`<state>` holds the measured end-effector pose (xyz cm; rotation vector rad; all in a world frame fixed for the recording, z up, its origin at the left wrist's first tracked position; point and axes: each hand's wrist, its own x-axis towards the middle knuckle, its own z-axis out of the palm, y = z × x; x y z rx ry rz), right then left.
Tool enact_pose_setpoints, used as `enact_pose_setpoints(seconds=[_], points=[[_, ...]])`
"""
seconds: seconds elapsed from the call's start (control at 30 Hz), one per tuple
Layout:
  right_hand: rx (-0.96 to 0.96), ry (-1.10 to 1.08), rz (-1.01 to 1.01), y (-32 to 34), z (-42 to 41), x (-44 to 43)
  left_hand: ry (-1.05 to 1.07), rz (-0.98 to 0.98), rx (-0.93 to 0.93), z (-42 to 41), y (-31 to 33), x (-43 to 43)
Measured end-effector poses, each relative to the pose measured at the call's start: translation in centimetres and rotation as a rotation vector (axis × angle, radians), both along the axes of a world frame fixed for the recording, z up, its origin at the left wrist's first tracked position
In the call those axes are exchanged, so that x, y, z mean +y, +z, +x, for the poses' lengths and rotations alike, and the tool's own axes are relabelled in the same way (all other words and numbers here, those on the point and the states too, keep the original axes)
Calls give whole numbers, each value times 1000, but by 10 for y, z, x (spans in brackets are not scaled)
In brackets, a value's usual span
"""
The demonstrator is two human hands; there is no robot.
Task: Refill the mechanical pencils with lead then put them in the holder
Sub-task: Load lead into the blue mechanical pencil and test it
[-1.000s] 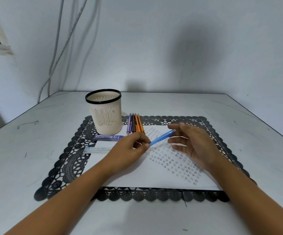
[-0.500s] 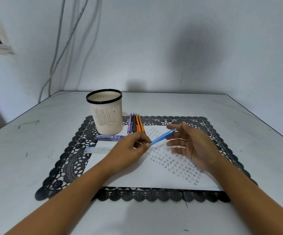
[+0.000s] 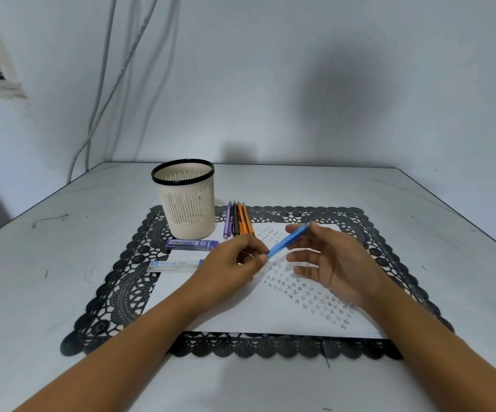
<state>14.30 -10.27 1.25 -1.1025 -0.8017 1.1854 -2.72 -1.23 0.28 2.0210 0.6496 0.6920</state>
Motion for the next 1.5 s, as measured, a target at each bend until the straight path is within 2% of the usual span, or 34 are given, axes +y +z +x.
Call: enact_pose_setpoints(seconds=[0.13,0.3,0.43,0.5,0.63,0.73,0.93,1.5], points=[[39,28,55,0,-1,0,-16,-34,-35,3,-3,-3],[-32,-2,169,0,-4,1,-48,-75,-105,6,-4,-10],[85,-52,228,6,-9,2,-83,-51,-109,7,-4,-14],[176,-104,234,11,-8,3,-81,52,-45,5,-4,-15],[377,-219,231,16,4,-1,-99,418,142,1,-10,-11],[491,-239,197,16,16,-6,-134,549,263,0,-14,-9],[468,-242,155,12,24,-10,-184,547,324,-1,-17,-10],[525,-276,186,10,26,-11,-203,569,339,0,-17,-10]])
